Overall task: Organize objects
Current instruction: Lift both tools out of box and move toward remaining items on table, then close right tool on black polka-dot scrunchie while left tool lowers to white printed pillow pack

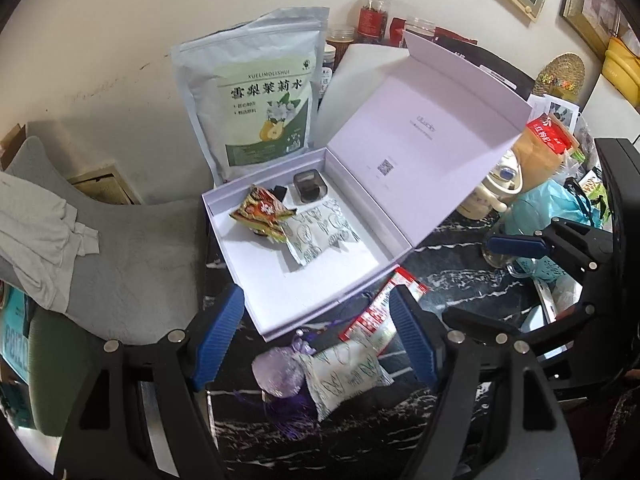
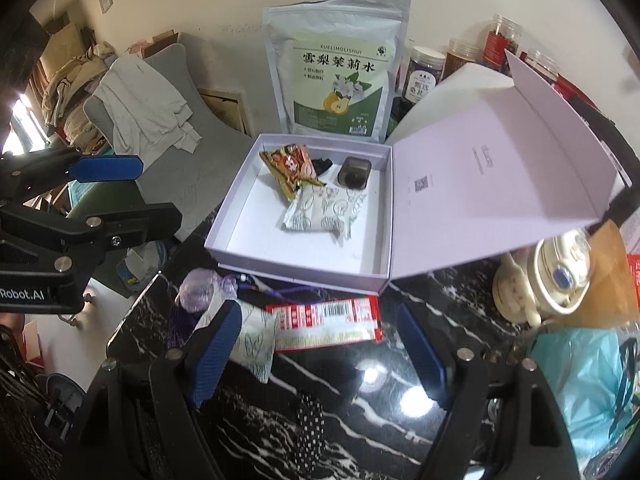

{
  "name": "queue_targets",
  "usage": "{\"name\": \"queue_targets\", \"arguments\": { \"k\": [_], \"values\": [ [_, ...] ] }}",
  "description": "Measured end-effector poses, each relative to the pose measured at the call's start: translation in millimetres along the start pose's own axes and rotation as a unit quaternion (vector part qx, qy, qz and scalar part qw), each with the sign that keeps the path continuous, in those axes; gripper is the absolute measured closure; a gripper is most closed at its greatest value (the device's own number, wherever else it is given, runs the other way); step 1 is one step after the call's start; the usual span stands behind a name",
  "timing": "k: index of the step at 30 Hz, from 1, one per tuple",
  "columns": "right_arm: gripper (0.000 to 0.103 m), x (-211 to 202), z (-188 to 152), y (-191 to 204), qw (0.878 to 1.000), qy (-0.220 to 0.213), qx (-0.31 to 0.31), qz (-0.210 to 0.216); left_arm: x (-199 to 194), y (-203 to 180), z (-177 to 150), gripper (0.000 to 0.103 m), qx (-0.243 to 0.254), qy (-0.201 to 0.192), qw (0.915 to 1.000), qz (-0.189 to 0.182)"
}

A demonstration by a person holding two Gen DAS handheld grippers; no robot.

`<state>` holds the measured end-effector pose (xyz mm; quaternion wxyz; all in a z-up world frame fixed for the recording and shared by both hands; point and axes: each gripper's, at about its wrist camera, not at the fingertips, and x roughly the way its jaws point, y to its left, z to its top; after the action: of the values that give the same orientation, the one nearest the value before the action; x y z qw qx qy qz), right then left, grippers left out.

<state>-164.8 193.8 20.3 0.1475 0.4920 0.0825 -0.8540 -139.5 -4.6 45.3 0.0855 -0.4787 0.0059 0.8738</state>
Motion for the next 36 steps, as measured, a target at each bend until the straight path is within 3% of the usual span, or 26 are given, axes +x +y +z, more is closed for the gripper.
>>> {"name": "queue_targets", "arguments": {
  "k": [11, 36],
  "values": [
    [0.023, -2.3, -35.7, 0.6, 1.0, 0.024, -0.013, 0.013, 1.7, -18.9, -36.9, 0.029, -0.024, 0.021, 0.9994, -0.013],
    [0.023, 37.8, -125.2, -1.5, 0.993, 0.085, -0.048, 0.073, 44.1, -54.0, -139.5, 0.029, -0.097, 0.088, 0.9911, 0.024]
  ]
}}
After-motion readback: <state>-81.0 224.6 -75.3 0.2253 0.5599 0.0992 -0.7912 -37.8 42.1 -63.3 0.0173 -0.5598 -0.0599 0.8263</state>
